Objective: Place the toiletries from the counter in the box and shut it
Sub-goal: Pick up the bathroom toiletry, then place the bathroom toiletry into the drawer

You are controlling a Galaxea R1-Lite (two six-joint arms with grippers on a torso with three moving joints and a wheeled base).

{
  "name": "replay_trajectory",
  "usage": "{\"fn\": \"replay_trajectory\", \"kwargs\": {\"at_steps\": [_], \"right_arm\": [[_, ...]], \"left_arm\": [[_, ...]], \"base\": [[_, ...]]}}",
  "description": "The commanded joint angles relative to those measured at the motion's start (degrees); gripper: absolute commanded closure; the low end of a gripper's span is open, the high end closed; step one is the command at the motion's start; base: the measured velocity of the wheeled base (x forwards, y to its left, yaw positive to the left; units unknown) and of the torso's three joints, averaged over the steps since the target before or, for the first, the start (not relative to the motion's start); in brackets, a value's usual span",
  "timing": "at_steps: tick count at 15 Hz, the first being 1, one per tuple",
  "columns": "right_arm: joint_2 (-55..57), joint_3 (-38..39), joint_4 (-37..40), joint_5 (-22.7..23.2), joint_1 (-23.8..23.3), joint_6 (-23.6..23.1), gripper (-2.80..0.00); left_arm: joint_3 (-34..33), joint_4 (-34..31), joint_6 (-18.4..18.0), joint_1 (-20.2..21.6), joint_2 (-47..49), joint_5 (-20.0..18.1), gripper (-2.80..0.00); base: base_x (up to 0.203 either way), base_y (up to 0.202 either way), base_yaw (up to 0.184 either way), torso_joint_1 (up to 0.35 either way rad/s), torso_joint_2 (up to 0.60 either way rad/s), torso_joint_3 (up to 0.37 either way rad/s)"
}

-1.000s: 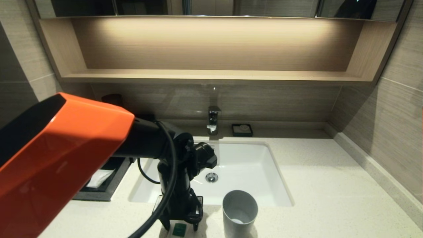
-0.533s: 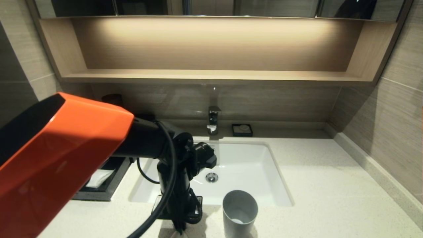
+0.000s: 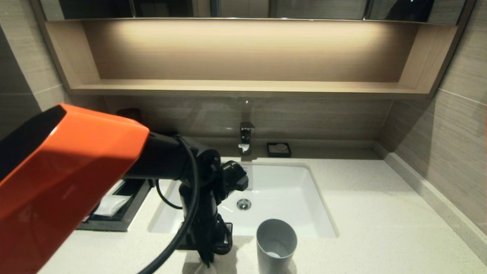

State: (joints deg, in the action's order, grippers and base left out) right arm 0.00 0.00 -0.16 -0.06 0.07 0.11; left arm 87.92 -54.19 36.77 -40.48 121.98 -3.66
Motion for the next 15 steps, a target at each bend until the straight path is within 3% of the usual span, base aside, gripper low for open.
{"fn": "replay_trajectory", "kwargs": {"at_steps": [1,4,12,15], "right_arm": [[0.0,0.09,-0.02,-0.03,0.01,-0.02,0.0],[-0.03,0.04,-0.02,-0.03,0.01,-0.02,0.0],[0.0,0.09,-0.02,-0.03,0.01,-0.02,0.0],[-0.01,0.08,-0.02,-0.03,0.01,-0.02,0.0]], "left_arm": [[0.28,-0.59,0.11,0.73,-2.93,0.04,0.0],[1.41,-1.25,-0.28,4.95,-7.63,0.34,0.0],[5.45,-1.92,-9.53,25.04,-12.8,2.58,0.0],[6.25,-1.14,-12.24,29.14,-12.55,2.94,0.0]], "base": [[0.0,0.0,0.0,0.0,0.0,0.0],[0.0,0.0,0.0,0.0,0.0,0.0],[0.0,0.0,0.0,0.0,0.0,0.0],[0.0,0.0,0.0,0.0,0.0,0.0]]}}
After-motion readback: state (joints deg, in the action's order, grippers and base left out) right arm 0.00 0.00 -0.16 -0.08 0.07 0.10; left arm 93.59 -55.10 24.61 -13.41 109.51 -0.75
